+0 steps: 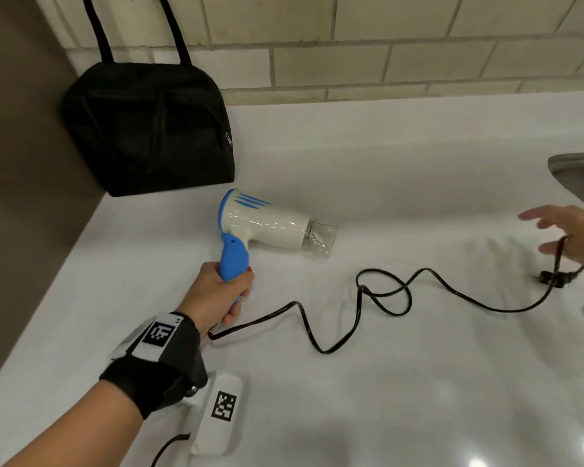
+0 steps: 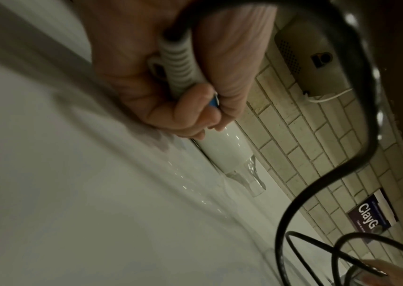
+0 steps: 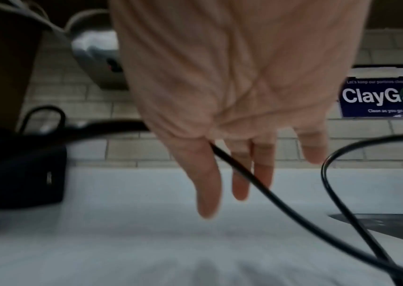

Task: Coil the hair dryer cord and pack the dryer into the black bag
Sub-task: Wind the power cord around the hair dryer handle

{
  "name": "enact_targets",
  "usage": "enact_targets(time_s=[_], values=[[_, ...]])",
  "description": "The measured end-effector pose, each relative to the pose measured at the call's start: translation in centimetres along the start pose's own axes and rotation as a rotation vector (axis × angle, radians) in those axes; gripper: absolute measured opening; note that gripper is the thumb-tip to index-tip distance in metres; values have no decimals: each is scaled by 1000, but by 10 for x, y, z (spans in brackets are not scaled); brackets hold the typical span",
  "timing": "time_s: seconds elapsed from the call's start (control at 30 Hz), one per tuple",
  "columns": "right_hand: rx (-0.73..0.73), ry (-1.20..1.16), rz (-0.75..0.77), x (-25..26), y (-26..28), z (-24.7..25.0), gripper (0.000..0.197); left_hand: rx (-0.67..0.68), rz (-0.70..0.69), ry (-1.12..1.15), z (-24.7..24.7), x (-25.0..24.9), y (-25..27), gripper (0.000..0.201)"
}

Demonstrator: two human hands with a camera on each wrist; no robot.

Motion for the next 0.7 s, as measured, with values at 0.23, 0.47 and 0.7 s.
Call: enact_targets(time_s=[0.23,0.47,0.7], values=[[-105,67,224,69,13,51,85,-123,-67,-101,10,-3,4,50],[171,67,594,201,57,-43,65,1,-681,-614,-38,-65,80,59],[23,-45,774,234,46,-52,40,180,-711,-954,-108,-43,98,37]])
Point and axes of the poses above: each hand's wrist, its own y-axis away from the middle knuckle, its own z-axis out of the back of the hand, x = y × z, the point moved 9 cm from there along -y, towards the middle knuckle, and after that the axes turned 7 degrees about z, right-handed, at the moved point
